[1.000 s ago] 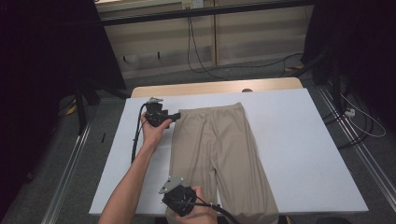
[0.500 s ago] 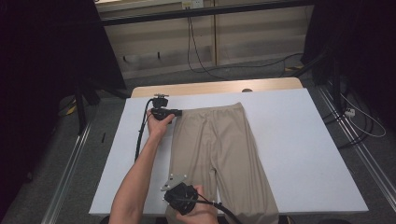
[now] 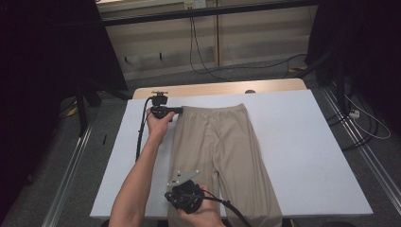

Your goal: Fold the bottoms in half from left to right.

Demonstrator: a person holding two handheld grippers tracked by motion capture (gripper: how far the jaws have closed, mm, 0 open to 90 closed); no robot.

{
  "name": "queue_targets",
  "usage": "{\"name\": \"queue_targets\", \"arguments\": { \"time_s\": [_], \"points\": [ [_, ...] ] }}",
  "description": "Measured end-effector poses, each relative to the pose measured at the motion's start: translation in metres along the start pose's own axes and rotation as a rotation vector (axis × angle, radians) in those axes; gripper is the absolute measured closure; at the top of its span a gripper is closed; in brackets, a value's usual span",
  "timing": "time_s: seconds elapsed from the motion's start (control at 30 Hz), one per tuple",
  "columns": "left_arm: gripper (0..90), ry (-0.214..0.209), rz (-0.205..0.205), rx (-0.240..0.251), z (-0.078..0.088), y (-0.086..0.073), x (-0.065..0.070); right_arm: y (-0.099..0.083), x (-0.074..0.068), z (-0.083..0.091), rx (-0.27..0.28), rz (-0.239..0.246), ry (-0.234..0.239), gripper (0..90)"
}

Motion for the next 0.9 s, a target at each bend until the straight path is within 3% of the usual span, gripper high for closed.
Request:
{"name": "queue_targets", "arguments": {
  "time_s": [0.17,0.33,0.4,0.6,0.9],
  "points": [
    [85.9,0.007,0.009,0.028,0.011,0.005,0.001,0.010,-0.006,0.008,0.031,-0.015,0.076,90.0],
    [85.9,0.031,-0.012,0.054,0.021,0.010,0.004,0.016,-0.009,0.013,0.053,0.008,0.083,90.0],
    [85.9,0.052,-0.008,0.070,0.026,0.013,0.002,0.021,-0.011,0.017,0.075,0.018,0.090,90.0],
    [85.9,0.048,-0.003,0.078,0.037,0.015,0.000,0.027,-0.017,0.017,0.087,0.038,0.103,90.0],
    [85.9,0.076,0.015,0.096,0.058,0.016,-0.011,0.043,-0.034,0.018,0.114,0.071,0.138,90.0]
  ]
}}
Point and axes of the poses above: each handheld gripper's, and its own axes: z roughly backward along the jaws, y roughly out of its top, x roughly to its right, the point moved 7 cm from there along -z, roughly forward along the jaws
